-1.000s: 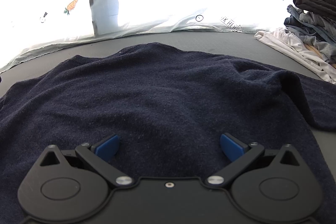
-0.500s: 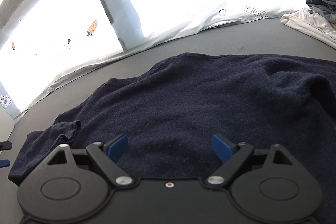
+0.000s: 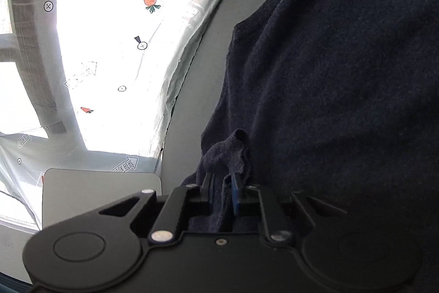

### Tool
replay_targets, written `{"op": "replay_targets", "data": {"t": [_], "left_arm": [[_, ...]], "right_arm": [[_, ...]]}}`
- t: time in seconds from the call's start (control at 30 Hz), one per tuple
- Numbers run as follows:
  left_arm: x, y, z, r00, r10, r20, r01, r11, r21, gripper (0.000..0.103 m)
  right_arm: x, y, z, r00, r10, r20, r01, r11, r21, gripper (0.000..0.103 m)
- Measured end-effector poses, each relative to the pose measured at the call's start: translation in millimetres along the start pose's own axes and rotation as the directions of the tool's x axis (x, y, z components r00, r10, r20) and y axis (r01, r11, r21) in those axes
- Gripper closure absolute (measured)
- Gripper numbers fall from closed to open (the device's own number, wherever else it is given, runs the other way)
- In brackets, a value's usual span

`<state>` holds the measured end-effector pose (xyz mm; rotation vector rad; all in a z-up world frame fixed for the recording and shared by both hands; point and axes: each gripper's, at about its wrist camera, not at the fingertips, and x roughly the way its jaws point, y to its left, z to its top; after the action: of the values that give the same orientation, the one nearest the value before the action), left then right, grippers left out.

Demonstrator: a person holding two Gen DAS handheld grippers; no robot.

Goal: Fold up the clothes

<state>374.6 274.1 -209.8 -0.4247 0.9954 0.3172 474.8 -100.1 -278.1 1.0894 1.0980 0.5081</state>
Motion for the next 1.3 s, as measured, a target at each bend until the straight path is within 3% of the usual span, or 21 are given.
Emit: {"op": "replay_targets", "data": {"t": [0.13,0.43,0.6,0.67,0.77,0.93,1.0,1.07,1.13,1.3], "left_arm": [[1.8,-1.8,-1.2,1.000,0.001,0.004,-0.001,1.000,0.003,0.000],[10.4,-12.4,-2.4,0.998,0.067,0.015,-0.068,0.995,0.070,0.000],[11.5,-12.6,-1.7,0.997,0.073,0.011,-0.074,0.994,0.078,0.000],[10.9,-12.4,-2.5,0.997,0.075,0.011,-0.075,0.994,0.078,0.000],[10.9,-13.7,-3.0,0.997,0.079,0.011,-0.079,0.994,0.081,0.000],[10.6,-16.1,-4.9,0.996,0.089,0.015,-0.090,0.992,0.091,0.000],[11.3,-18.0,-5.5,0.995,0.097,0.015,-0.098,0.990,0.101,0.000],[11.5,-18.5,-4.3,0.995,0.098,0.009,-0.098,0.990,0.102,0.000],[9.5,-15.9,-2.0,0.997,0.080,-0.004,-0.080,0.993,0.089,0.000],[-17.4,-12.6,-3.7,0.999,0.032,0.028,-0.034,0.998,0.043,0.000]], "right_arm": [[19.5,-2.7,2.1,1.000,-0.013,-0.026,0.015,0.997,0.070,0.093],[31.5,-11.4,-7.2,0.999,0.017,-0.032,-0.009,0.974,0.228,0.074],[36.8,-7.5,-1.5,0.998,0.058,-0.037,-0.047,0.969,0.242,0.071],[38.8,-5.8,2.5,0.997,0.063,-0.034,-0.053,0.968,0.247,0.059],[43.7,-1.9,6.7,0.998,0.055,-0.042,-0.044,0.971,0.234,0.058],[57.8,4.4,10.8,0.997,0.003,-0.081,0.013,0.981,0.196,0.062],[63.9,8.4,10.6,0.996,-0.016,-0.093,0.032,0.984,0.174,0.070],[67.2,15.6,10.0,0.995,-0.047,-0.090,0.058,0.990,0.125,0.094],[64.8,28.2,7.3,0.995,-0.074,-0.060,0.076,0.996,0.037,0.095],[33.6,57.9,0.3,1.000,-0.018,0.016,0.020,0.990,-0.142,0.096]]}}
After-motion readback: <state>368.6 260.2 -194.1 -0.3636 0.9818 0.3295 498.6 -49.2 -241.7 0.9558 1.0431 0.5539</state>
